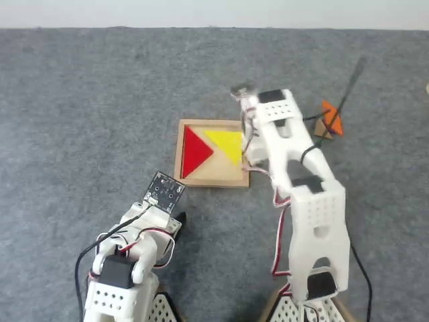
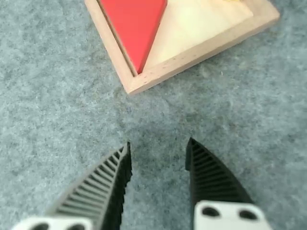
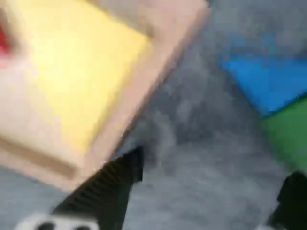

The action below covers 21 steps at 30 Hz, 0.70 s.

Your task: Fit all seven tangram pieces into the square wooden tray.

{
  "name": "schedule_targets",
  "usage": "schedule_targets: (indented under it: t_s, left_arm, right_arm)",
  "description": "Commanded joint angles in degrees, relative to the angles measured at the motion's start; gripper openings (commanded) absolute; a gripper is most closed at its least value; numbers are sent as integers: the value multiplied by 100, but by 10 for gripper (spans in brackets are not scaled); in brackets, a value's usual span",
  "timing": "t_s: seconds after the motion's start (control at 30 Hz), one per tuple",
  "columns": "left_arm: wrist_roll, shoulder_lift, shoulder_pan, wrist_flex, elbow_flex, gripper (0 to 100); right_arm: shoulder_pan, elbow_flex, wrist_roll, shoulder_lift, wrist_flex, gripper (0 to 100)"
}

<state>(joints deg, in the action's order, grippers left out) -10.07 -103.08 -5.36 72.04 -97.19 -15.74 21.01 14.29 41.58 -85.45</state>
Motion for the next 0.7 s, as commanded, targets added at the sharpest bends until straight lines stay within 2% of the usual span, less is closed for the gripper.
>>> schedule_targets:
  t_s: [0.0,0.23,0.47,0.67]
  left_arm:
    - [44,-114,-35,35,75,183]
    - [44,-114,-35,35,75,183]
    - [44,-114,-35,35,75,183]
    - [44,-114,-35,35,75,183]
  right_arm:
    - [365,-35,255,-163,-330,442]
    - [505,0,255,-708,-365,442]
    - [-382,-123,-457,-2097,-365,442]
    - [-1112,-1020,-809,-1903,66,442]
